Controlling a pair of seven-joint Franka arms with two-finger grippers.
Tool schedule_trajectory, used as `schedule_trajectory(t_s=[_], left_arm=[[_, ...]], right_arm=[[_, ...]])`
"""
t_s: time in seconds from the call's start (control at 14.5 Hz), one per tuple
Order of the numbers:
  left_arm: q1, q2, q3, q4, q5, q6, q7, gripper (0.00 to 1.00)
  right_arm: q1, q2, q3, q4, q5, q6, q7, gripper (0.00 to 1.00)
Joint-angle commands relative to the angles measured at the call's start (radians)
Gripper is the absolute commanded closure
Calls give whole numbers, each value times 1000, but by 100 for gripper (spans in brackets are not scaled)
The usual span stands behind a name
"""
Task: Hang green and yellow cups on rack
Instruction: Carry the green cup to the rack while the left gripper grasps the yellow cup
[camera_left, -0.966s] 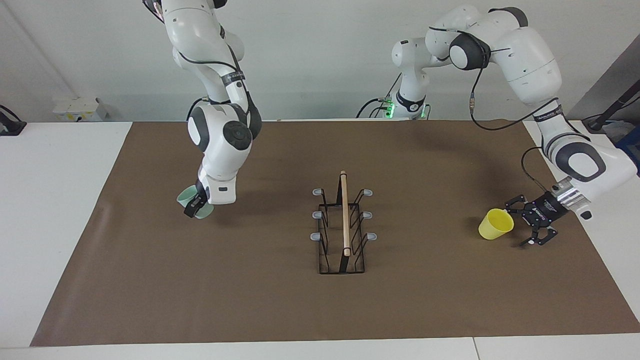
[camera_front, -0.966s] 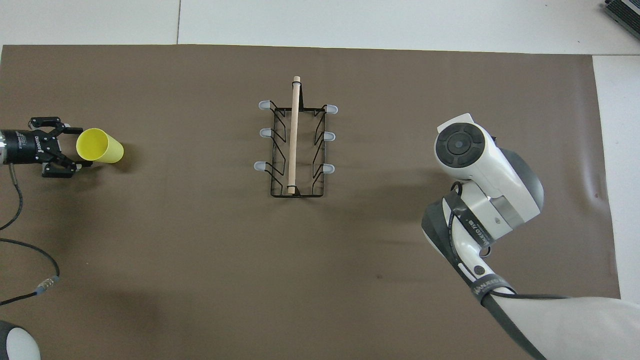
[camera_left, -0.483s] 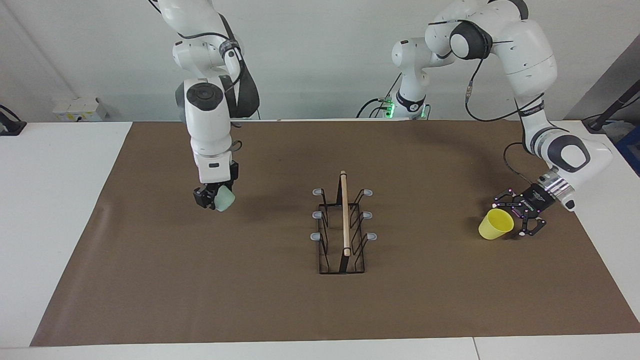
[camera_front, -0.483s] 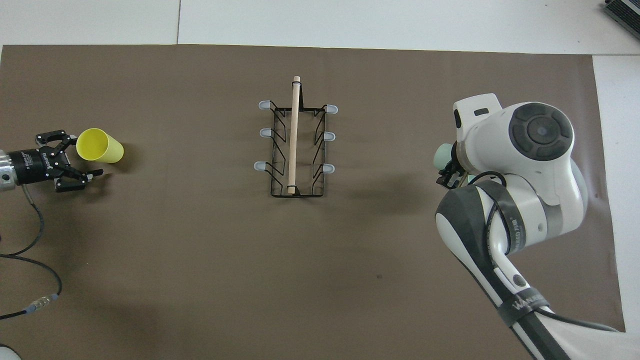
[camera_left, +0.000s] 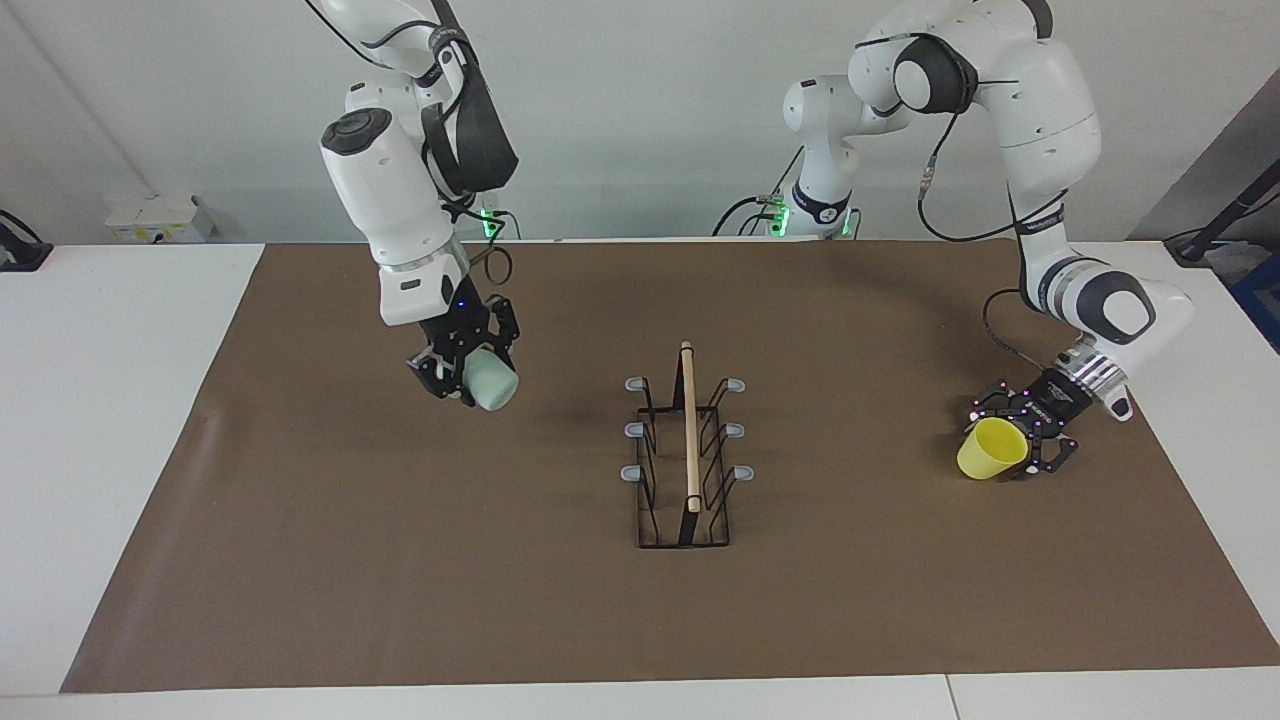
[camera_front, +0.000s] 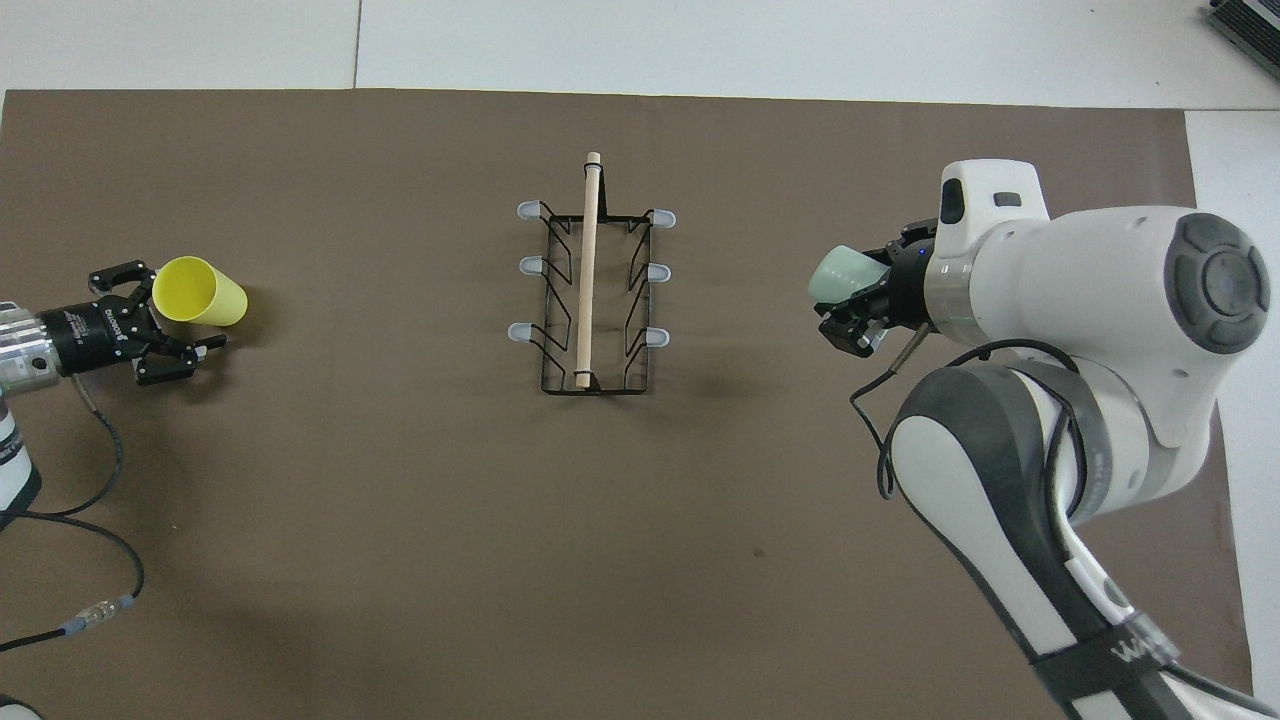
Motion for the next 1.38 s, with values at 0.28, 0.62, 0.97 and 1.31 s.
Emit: schedule_trajectory(t_s=[0.28, 0.62, 0.97, 1.31], left_arm=[[-55, -38, 0, -64, -84, 74, 50, 0], [-107, -57, -17, -64, -84, 146, 50, 0], [-137, -109, -20, -94, -82, 210, 125, 100], [-144, -179, -15, -87, -47, 241, 131, 100]], right_arm=[[45, -60, 7, -52, 347, 197, -68, 100], [89, -89, 8, -115, 748, 323, -341, 100], [145, -115, 11, -161, 1267, 416, -717, 100], [171, -111, 13, -190, 1865, 400, -1229, 100]])
